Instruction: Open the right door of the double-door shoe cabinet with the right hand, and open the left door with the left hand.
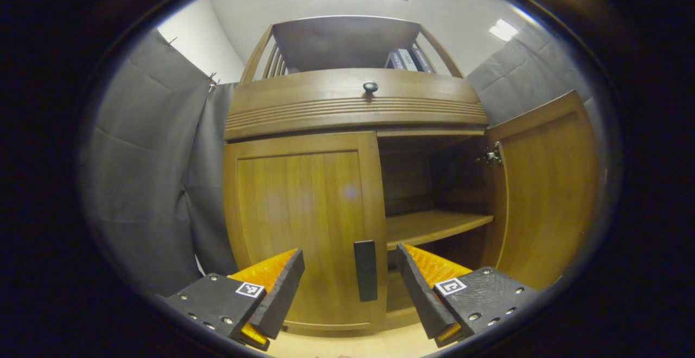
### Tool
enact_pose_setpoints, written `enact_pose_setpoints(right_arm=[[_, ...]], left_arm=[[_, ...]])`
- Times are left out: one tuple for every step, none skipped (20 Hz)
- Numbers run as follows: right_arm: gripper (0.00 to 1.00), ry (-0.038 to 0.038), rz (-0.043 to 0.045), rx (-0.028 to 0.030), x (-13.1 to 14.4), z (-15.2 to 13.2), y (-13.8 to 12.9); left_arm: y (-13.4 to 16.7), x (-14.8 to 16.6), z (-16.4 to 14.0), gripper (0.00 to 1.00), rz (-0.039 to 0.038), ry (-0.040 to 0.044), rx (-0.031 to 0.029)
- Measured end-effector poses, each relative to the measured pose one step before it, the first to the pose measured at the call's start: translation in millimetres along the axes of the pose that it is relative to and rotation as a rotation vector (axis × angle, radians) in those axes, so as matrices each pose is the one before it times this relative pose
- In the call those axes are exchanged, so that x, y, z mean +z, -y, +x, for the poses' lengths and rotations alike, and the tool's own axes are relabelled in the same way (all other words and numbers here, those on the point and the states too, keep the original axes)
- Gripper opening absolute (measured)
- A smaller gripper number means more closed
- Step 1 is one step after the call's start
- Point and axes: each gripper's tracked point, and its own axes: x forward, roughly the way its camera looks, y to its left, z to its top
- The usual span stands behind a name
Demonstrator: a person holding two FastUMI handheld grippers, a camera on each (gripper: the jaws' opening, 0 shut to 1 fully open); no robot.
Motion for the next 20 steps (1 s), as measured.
enact_pose_setpoints(right_arm=[[0.95,-0.00332,-0.00019,-0.01375,-4.41,-1.64,1.82],[0.92,-0.0032,-0.00236,-0.01059,-2.05,-1.41,1.86],[0.92,-0.00631,-0.00191,-0.01147,-3.93,-1.72,1.42],[0.92,-0.00569,-0.00097,-0.01073,-2.57,-1.16,2.4],[0.92,-0.00926,0.00033,-0.00774,-3.4,-1.3,1.48],[0.92,-0.00945,0.00283,-0.00709,-2.97,-1.23,1.47],[0.92,-0.00694,0.0039,-0.00358,-2.19,-1.81,0.49],[0.92,-0.00377,0.00248,-0.00422,-0.33,-1.58,0.88],[0.95,-0.00056,-0.00059,-0.00808,-0.91,-0.74,2.26],[0.92,-0.00127,-0.0034,-0.00926,-0.36,-0.11,2.15],[0.92,-0.00073,-0.00118,-0.00958,-0.8,-1.68,3.0],[0.92,-0.00322,0.00237,-0.00498,-1.34,-1.51,0.91],[0.92,-0.00232,0.00444,-0.00354,-1.6,-1.75,0.52],[0.95,-0.00467,0.00403,-0.00278,-0.67,-0.38,0.18],[0.95,-0.00317,0.00216,-0.00196,-1.74,-0.7,0.79],[0.92,-0.00117,-0.00001,-0.00341,-0.43,0.06,0.37],[0.92,-0.00274,-0.00135,-0.00142,-1.53,-0.47,0.55],[0.92,-0.00355,-0.00194,-0.00038,-1.32,0.06,-0.32],[0.95,-0.00315,-0.00151,0.00033,-1.04,0.61,-0.57],[0.95,-0.0006,-0.00018,0.0008,-0.16,-0.09,-0.69]], left_arm=[[-0.4,-2.99,6.26,1.0,0.00148,-0.00353,0.00428],[0.03,-3.92,3.27,1.0,-0.00107,-0.00213,0.00443],[2.06,-3.73,6.51,1.0,-0.00437,-0.00474,0.00009],[-0.64,-4.42,6.73,1.0,-0.00687,-0.00509,0.0005],[0.07,-4.62,5.88,1.0,-0.0056,-0.00392,0.00053],[-0.78,-4.66,5.24,1.0,-0.00096,-0.00507,0.00227],[-0.81,-4.18,5.67,1.0,0.00206,-0.0049,0.00115],[-0.23,-4.01,6.45,1.0,0.00588,-0.00828,0.00176],[0.53,-3.88,5.18,1.0,0.0072,-0.00845,0.00367],[-0.56,-5.27,5.32,1.0,0.00695,-0.01008,0.00382],[2.09,-5.45,3.93,1.0,0.00247,-0.00803,0.00029],[2.15,-5.17,4.61,1.0,-0.00072,-0.01113,-0.00449],[0.64,-4.71,3.94,1.0,-0.00033,-0.00718,-0.00467],[-0.22,-3.35,4.06,1.0,0.00417,-0.0063,0.00302],[1.46,-2.99,3.94,1.0,0.00647,-0.00518,0.00204],[1.59,-1.79,2.96,1.0,0.00749,-0.00369,0.00272],[1.08,-3.61,1.21,1.0,0.00373,-0.00568,0.00256],[2.78,-1.64,2.46,1.0,-0.00069,-0.00424,-0.00614],[1.09,-1.64,0.22,0.96,-0.00383,0.00141,0.00362],[0.08,-0.73,2.25,0.92,-0.00503,0.00213,0.00265]])
